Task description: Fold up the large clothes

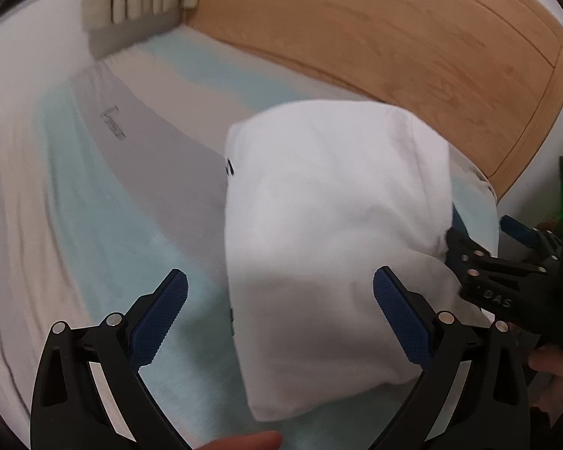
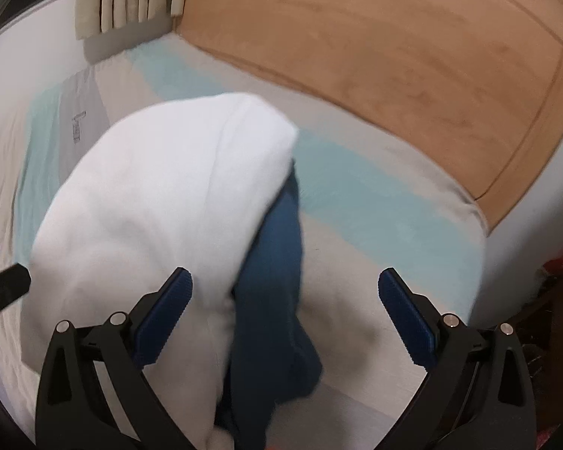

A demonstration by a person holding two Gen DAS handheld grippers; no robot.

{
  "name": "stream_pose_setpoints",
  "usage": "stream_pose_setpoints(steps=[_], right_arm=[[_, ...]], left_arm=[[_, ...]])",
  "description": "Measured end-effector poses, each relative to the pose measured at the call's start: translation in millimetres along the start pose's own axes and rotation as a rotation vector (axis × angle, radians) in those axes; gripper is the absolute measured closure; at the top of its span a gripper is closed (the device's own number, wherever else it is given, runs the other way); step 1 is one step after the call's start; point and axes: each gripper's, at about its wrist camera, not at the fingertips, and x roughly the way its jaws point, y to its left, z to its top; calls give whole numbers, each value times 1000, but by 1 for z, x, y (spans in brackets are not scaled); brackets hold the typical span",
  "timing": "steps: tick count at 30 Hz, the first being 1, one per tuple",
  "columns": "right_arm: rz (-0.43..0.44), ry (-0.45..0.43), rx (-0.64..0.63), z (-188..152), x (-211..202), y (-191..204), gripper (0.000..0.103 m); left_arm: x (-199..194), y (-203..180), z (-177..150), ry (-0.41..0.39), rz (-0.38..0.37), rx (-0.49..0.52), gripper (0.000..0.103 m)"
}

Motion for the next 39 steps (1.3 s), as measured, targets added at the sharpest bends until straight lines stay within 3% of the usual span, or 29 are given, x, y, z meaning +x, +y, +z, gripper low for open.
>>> stream_pose_setpoints(steps=[8,17,24,30,39], right_arm=[[22,-52,24,-32,-63,3,7],[-51,-91,-28,-100,-155,26,7],[-51,-111,11,-142,-214,27,7],[-49,-150,5,-166,-235,29,7],[-28,-176,16,-183,-238,23,7]], left_arm=[[-44,-1,-25,-55,21,18,6],[-111,-9,-89,-62,65,76,6],[-152,-21,-139,-80,78,87,6],[-164,-31,-170,-107,109,83,6],[-163,-38,-188,-117,124,50,6]])
